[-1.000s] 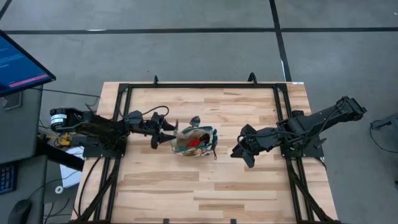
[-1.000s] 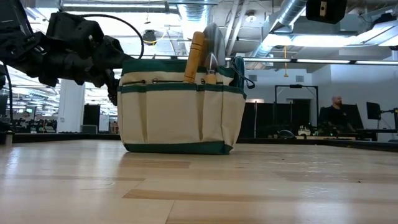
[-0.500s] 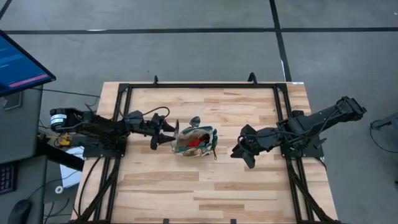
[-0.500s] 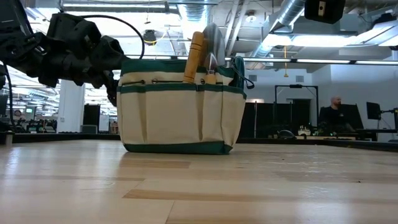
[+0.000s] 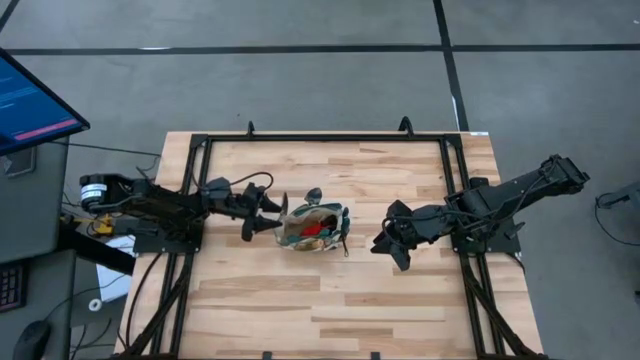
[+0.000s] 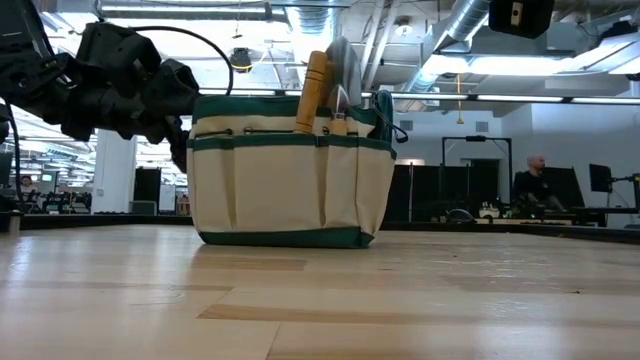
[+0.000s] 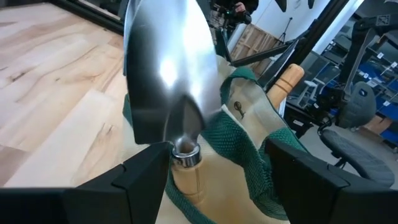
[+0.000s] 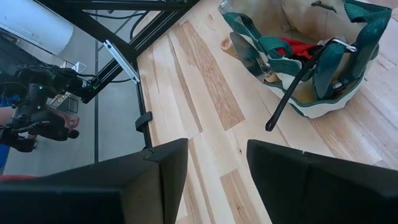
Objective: Pick & Place Garden tools in Gardening bag
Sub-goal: Put the brown trowel into the gardening bag
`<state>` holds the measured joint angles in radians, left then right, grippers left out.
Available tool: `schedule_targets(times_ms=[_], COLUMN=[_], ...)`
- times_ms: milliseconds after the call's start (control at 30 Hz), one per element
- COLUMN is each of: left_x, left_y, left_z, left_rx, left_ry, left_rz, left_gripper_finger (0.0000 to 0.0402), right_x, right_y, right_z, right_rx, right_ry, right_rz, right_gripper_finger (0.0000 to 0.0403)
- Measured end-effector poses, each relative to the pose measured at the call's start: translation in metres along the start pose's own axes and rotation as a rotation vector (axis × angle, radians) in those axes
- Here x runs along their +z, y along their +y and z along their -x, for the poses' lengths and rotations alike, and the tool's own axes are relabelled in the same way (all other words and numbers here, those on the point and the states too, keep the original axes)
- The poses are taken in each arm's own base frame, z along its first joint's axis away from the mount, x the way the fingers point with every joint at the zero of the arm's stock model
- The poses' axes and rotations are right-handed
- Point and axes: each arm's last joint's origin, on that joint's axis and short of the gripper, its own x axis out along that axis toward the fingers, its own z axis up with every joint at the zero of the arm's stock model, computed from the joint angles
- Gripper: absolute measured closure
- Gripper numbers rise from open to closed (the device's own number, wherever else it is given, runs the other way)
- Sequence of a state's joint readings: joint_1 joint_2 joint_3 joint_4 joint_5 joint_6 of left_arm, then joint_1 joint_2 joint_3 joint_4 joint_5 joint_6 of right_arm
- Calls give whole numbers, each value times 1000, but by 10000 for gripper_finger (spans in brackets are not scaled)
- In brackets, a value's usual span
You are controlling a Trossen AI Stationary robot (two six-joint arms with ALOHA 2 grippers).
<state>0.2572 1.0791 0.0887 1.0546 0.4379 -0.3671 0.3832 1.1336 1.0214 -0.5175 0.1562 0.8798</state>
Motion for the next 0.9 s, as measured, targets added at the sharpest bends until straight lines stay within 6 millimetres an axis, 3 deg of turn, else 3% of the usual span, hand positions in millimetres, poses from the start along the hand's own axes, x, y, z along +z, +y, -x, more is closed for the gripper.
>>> schedule_targets(times_ms=[533,900], left_x=[6,18], left_y=[4,19], left_z=[4,16], left_rx=[33,141], left_ry=[-35,-109], left_rz=[-15,-29], left_gripper_finger=[139,139], right_x=[4,13], right_y=[-4,-11], right_z=[-1,-2], right_rx=[-15,-42], right_ry=[-15,-39], right_rz=[-9,10], right_gripper_finger=[240,177])
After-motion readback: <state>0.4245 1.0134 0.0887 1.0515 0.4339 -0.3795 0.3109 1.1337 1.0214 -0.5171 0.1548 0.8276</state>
